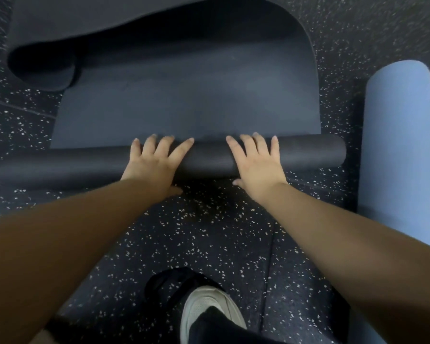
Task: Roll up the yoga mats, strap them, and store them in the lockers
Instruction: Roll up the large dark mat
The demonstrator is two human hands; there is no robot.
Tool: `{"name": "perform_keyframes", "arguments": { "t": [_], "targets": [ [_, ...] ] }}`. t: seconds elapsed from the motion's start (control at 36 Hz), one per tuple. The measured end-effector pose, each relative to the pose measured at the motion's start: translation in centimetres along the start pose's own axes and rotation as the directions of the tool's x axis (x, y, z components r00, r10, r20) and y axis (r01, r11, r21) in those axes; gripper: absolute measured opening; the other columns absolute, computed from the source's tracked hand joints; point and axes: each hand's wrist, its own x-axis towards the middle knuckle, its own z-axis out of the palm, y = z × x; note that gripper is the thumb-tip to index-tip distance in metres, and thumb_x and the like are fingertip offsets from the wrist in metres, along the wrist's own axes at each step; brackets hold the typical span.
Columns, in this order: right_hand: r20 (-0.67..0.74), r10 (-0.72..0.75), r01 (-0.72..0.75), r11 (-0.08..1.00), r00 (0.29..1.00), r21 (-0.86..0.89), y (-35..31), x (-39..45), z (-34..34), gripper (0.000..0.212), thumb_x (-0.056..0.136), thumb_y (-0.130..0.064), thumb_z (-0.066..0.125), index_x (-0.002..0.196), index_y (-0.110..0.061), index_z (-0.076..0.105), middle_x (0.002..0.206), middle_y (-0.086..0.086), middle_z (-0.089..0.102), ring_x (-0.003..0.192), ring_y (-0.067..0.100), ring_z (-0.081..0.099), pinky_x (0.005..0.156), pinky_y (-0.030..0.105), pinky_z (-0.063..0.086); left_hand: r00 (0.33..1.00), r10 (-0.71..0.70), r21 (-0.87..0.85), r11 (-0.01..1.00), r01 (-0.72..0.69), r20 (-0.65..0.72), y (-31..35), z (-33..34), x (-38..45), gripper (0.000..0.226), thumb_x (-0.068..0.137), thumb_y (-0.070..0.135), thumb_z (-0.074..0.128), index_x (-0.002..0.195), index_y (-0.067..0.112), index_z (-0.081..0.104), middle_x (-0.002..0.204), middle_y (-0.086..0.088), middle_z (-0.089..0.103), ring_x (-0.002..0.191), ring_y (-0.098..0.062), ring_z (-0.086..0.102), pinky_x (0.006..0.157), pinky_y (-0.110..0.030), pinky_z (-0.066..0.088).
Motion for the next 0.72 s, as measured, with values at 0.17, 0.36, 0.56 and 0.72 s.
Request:
{"name": "perform_keyframes", "arguments": {
  "t": [0.17,0.36,0.56,0.72],
  "targets": [
    [-0.016,0.020,-0.021,0.998,1.000,-0.065,0.5,1.2,0.0,0.107,0.087,-0.035,0.070,0.153,-0.018,-0.013,0.156,0.011,0.011,0.147,0.033,0.009,0.116,0.059,0.009,0.996,-0.077,0.005,0.997,0.076,0.055,-0.1,-1.6,1.9,0.121,0.068,0.067,0.072,0.148,0.039,-0.015,0.145,-0.009,0.017,0.131,-0.029,0.025,0.107,-0.051,0.028],
    [-0.097,0.022,-0.028,0.997,0.995,-0.070,0.7,0.8,0.1,0.091,0.093,-0.036,0.061,0.153,-0.012,-0.003,0.155,0.010,0.016,0.146,0.033,0.013,0.117,0.058,0.008,0.997,0.034,0.149,0.989,-0.023,-0.072,-1.2,-1.6,1.1,0.096,0.082,0.057,0.062,0.146,0.015,0.003,0.132,-0.010,0.034,0.113,-0.030,0.042,0.090,-0.042,0.041],
    [-0.307,-0.018,0.015,1.000,0.951,-0.012,-0.6,-1.4,0.7,0.079,0.079,-0.041,0.074,0.140,-0.008,0.037,0.139,0.016,0.046,0.130,0.036,0.042,0.111,0.057,0.028,0.989,0.111,0.006,0.994,-0.111,-0.101,-3.7,-1.6,-1.0,0.086,0.062,0.036,0.085,0.133,0.012,0.043,0.105,-0.016,0.055,0.086,-0.040,0.054,0.074,-0.051,0.049],
    [-0.376,-0.063,0.099,0.992,0.925,0.076,-1.6,-4.4,1.5,0.078,0.070,-0.045,0.080,0.129,-0.007,0.044,0.126,0.017,0.056,0.116,0.037,0.055,0.102,0.054,0.042,0.991,0.130,-0.060,0.990,-0.128,0.030,-3.9,-1.6,-3.6,0.078,0.084,0.047,0.063,0.148,0.027,0.023,0.133,-0.004,0.045,0.115,-0.029,0.048,0.098,-0.043,0.037]
  ]
}}
